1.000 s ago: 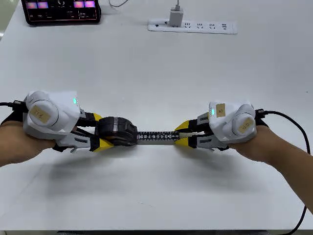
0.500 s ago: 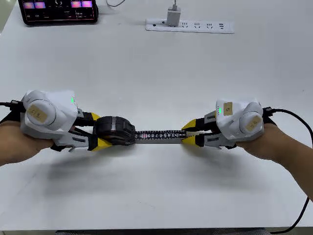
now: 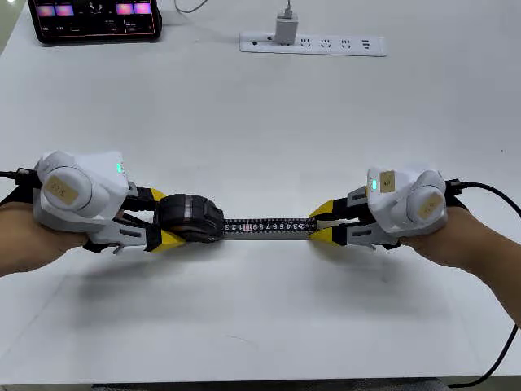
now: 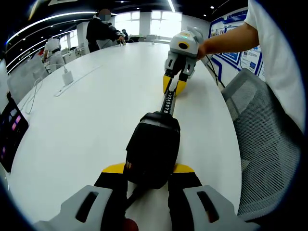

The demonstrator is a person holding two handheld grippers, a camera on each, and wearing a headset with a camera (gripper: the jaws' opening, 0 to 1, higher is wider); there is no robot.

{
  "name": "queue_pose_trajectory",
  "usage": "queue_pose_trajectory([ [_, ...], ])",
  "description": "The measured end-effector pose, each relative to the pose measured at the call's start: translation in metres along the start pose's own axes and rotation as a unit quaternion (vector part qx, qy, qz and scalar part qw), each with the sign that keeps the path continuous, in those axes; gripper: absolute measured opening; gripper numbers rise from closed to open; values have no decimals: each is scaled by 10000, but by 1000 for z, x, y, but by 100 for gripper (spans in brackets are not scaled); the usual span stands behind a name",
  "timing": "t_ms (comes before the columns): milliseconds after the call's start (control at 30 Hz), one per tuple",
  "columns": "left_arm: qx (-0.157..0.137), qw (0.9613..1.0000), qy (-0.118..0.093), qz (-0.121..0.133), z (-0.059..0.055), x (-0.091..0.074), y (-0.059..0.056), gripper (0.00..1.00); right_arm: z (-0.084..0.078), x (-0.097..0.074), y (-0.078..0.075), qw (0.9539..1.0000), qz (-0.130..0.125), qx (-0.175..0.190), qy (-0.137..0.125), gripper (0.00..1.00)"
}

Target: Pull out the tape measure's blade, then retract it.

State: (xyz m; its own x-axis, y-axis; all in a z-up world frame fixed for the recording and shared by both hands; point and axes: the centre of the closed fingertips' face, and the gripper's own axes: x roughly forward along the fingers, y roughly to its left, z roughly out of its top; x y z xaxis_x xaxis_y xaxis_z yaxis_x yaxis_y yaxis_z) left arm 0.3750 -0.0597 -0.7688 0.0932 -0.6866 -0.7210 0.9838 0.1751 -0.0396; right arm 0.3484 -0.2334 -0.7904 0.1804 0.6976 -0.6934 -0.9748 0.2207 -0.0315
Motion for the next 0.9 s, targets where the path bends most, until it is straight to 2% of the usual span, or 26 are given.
queue_pose_trajectory([
  [367, 6, 10000, 5, 13, 0, 0, 0, 27, -9, -13, -1, 9999, -16, -36, 164, 9],
  [900, 32, 10000, -9, 9, 0, 0, -1, 27, -31, -33, -5, 9993, -113, 2, 351, 9],
])
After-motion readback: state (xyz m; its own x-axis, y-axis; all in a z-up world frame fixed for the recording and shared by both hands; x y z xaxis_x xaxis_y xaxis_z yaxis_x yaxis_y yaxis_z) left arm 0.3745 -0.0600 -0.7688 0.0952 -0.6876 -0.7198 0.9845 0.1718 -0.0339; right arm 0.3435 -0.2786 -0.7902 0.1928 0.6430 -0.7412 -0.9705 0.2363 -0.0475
